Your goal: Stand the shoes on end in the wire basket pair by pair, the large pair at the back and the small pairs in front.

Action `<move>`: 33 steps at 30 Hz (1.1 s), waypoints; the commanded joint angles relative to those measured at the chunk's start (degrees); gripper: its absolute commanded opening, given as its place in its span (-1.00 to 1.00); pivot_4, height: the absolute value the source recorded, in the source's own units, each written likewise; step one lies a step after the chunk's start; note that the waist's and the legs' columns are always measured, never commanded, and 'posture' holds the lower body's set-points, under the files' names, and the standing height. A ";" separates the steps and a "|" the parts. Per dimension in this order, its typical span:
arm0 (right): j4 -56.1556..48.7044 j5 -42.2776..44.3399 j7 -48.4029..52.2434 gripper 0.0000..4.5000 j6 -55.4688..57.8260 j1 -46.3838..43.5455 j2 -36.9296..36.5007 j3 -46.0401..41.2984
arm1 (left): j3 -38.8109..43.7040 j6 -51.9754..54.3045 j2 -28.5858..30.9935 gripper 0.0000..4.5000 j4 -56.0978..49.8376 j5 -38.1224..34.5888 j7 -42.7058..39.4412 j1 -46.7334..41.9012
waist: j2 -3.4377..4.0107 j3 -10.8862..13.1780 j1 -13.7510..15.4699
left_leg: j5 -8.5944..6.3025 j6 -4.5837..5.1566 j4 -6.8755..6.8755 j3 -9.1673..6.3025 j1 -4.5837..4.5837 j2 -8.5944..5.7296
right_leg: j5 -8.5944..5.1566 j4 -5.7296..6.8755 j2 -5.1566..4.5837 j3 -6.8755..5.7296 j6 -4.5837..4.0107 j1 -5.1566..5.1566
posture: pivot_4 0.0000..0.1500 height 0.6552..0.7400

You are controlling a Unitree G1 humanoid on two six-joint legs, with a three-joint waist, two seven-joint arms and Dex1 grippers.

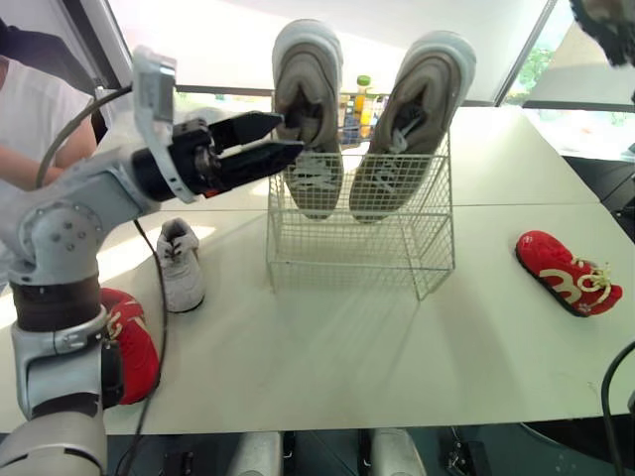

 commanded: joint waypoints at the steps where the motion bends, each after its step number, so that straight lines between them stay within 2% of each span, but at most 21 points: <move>1: -7.04 3.01 6.83 -0.90 -3.81 -3.57 -2.17 4.07 | 0.96 3.04 1.91 1.00 4.11 -1.53 -3.38 -3.56 | 0.00 0.01 -0.09 | 0.00 0.00 0.01 0.06 0.00 0.01 | 0.00 0.01 -0.01 0.02 0.00 -0.01 | 1.00 1.00; 2: -8.40 3.16 8.27 -0.90 -4.66 -4.41 -1.97 5.87 | 0.91 3.91 2.26 1.00 5.32 -1.69 -4.51 -4.42 | -0.01 0.01 -0.12 | 0.00 0.00 0.02 0.14 0.00 0.03 | 0.00 0.00 -0.01 0.03 -0.01 -0.02 | 1.00 1.00; 6: -11.61 -5.67 14.37 -0.90 -16.95 -4.42 -1.36 15.99 | 1.77 9.04 3.58 1.00 11.24 -3.38 -7.57 -9.54 | -0.10 0.05 0.01 | 0.00 -0.01 0.09 0.41 -0.01 0.29 | 0.05 -0.01 -0.02 0.07 -0.09 -0.08 | 1.00 1.00; 10: -10.11 -10.61 17.06 -0.90 -25.44 -3.83 0.23 20.14 | 2.10 11.61 4.59 1.00 13.74 -3.46 -9.24 -11.95 | -0.12 0.07 0.07 | -0.01 -0.03 0.10 0.52 -0.04 0.32 | 0.08 -0.04 -0.04 0.11 -0.11 -0.15 | 1.00 1.00; 16: -8.95 -12.57 20.12 -0.90 -30.80 -4.51 2.78 23.43 | 0.86 12.87 5.53 1.00 13.56 -1.62 -12.01 -11.91 | -0.13 0.07 -0.23 | 0.05 -0.12 0.06 0.57 -0.05 0.41 | 0.10 0.04 0.04 0.13 -0.14 -0.25 | 1.00 1.00; 22: -8.90 -12.43 22.03 -0.90 -31.60 -6.59 5.17 25.48 | -0.12 12.79 4.99 1.00 12.26 -0.22 -13.15 -10.97 | -0.12 0.07 -0.29 | 0.08 -0.15 0.06 0.58 -0.04 0.44 | 0.12 0.05 0.04 0.13 -0.18 -0.26 | 1.00 1.00; 25: -8.48 -12.65 22.85 -0.90 -31.94 -7.59 5.74 26.20 | -0.96 12.32 4.69 0.62 11.58 0.83 -14.01 -10.52 | -0.13 0.07 -0.25 | 0.07 -0.15 0.06 0.58 -0.04 0.45 | 0.12 0.05 0.04 0.13 -0.18 -0.26 | 1.00 1.00; 30: -7.38 -13.33 24.15 -0.90 -32.08 -9.30 6.45 26.57 | -1.95 12.20 4.40 -0.51 10.36 1.70 -15.28 -9.52 | -0.12 0.07 -0.32 | 0.07 -0.16 0.06 0.59 -0.04 0.46 | 0.13 0.05 0.04 0.13 -0.20 -0.27 | 1.00 1.00; 32: -7.00 -12.99 24.63 -0.90 -31.16 -9.79 6.51 26.26 | -1.86 12.32 4.13 -0.85 10.19 1.90 -15.40 -9.32 | -0.12 0.07 -0.34 | 0.08 -0.16 0.06 0.60 -0.04 0.47 | 0.13 0.07 0.04 0.14 -0.20 -0.28 | 1.00 1.00; 33: -6.87 -11.94 24.44 -0.68 -29.19 -10.02 6.58 25.66 | -1.58 12.45 3.86 -0.87 10.41 1.86 -15.05 -9.23 | -0.12 0.07 -0.31 | 0.08 -0.16 0.06 0.60 -0.04 0.47 | 0.13 0.07 0.04 0.14 -0.20 -0.29 | 1.00 1.00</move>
